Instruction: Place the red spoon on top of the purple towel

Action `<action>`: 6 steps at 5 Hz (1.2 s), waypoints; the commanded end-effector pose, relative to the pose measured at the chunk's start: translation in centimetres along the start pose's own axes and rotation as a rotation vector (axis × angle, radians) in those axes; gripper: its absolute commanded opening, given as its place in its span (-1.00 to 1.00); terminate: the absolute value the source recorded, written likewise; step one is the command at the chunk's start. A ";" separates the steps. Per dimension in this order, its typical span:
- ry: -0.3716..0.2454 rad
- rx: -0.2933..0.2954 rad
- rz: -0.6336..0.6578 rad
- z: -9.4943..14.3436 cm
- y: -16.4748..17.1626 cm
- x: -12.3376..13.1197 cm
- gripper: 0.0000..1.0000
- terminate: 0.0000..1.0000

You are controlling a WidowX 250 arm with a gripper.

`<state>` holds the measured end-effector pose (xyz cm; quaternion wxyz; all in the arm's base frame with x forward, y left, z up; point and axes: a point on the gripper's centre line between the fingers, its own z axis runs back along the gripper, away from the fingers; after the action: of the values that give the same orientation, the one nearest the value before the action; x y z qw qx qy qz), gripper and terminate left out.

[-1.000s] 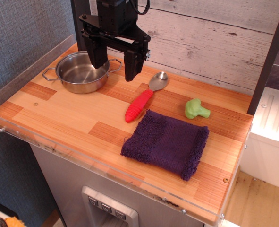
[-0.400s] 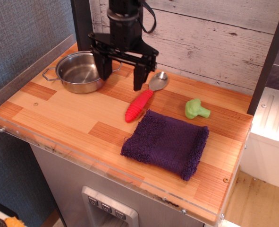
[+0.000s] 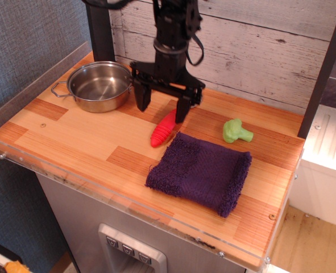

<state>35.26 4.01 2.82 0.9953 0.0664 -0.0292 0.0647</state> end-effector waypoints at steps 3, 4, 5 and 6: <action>-0.031 -0.015 -0.026 0.0 -0.4 1.2 -1.00 -1.00; -0.059 -0.044 -0.014 1.6 -0.1 1.3 -1.00 -1.00; -0.122 -0.094 0.029 5.1 0.5 0.4 -1.00 -1.00; -0.142 -0.136 0.002 8.2 -0.8 -1.8 -1.00 -1.00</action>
<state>32.88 1.59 8.97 0.9955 -0.0002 -0.0736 0.0593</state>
